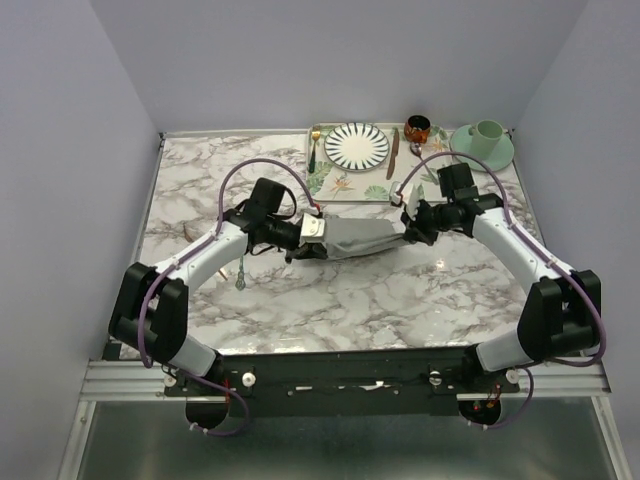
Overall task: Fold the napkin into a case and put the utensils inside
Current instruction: Turn over the upper triangle folded napkin at the center of the board.
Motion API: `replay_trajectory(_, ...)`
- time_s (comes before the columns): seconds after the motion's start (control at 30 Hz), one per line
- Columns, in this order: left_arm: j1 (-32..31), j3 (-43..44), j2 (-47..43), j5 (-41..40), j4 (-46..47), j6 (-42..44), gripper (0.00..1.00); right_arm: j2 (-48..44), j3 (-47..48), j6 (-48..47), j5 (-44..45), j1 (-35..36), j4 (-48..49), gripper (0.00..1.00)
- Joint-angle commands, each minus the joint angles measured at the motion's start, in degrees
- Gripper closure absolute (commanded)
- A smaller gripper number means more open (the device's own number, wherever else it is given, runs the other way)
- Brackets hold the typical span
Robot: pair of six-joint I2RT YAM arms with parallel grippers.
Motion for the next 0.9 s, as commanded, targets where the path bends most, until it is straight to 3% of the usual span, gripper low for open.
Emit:
replay_trajectory(0.0,0.49,0.46,-3.64,1.04,1.97,-5.43,1.00,-3.02,1.46,-0.08,1.53,-0.23,1.29,0.99)
replay_trajectory(0.27,3.65,9.34,0.47,0.78,5.84,-11.59,1.00,3.03,12.61,1.86,4.87,-0.32,-0.57,0.99)
replay_trajectory(0.53,9.37,26.83,10.15,0.34,11.72,-19.13,1.00,13.41,36.58,3.17,6.54,-1.89,-2.32,0.99)
replay_trajectory(0.67,10.34,33.17,13.93,0.96,12.08,-19.42,1.00,16.49,43.90,2.92,6.81,-2.34,-3.90,0.99)
replay_trajectory(0.87,10.25,27.92,11.49,2.98,10.50,-14.51,1.00,13.26,37.17,1.25,4.96,-2.25,-2.86,0.99)
